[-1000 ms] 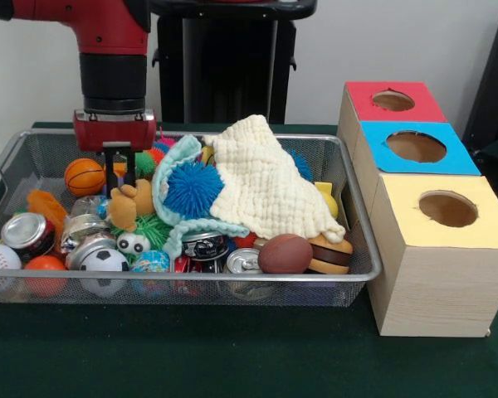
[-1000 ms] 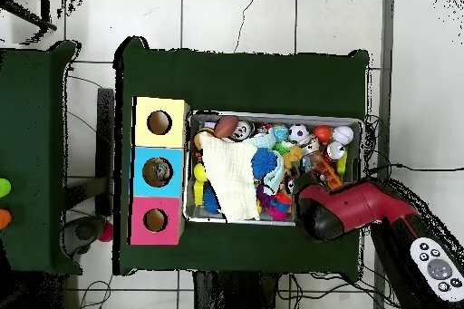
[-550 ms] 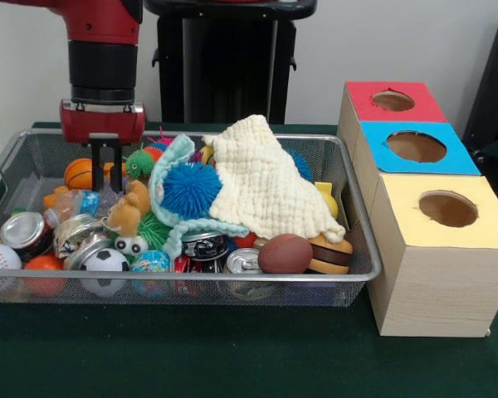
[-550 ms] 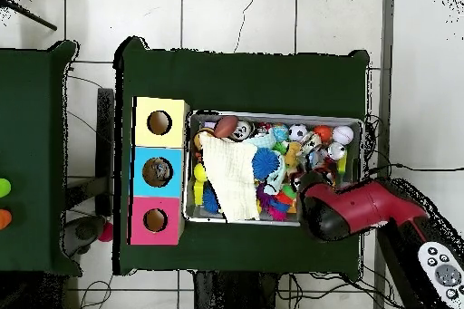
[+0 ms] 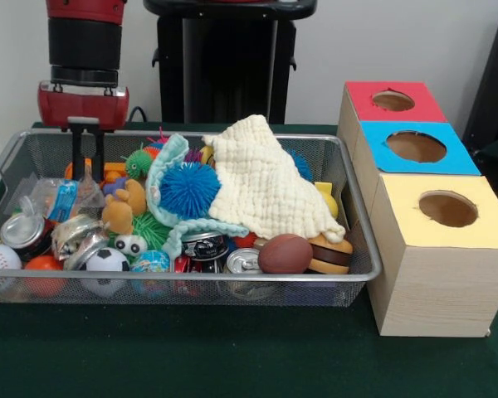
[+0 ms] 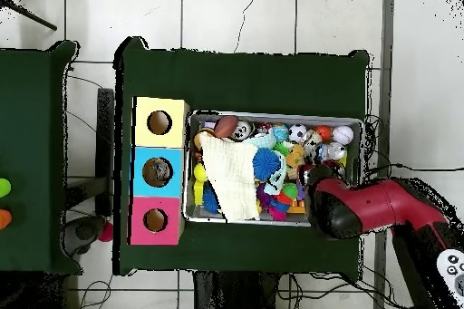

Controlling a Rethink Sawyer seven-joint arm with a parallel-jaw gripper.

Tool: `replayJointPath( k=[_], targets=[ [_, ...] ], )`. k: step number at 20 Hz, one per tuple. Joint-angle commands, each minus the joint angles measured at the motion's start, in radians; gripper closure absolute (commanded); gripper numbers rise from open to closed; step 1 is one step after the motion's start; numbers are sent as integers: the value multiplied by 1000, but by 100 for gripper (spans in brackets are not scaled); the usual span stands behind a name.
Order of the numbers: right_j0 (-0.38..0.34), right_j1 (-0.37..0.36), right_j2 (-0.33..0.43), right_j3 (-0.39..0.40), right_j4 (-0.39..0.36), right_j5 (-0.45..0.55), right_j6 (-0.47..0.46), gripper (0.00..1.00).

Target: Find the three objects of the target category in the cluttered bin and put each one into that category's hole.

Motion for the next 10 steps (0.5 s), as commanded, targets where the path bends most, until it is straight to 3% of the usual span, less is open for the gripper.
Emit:
replayJointPath(
  k=[1,6,10],
  targets=[
    [-33,-6,76,-38,133,178,-226,100],
    [-58,6,96,-6,290,261,-177,100],
    [-62,3,96,13,357,287,-153,100]
  ],
)
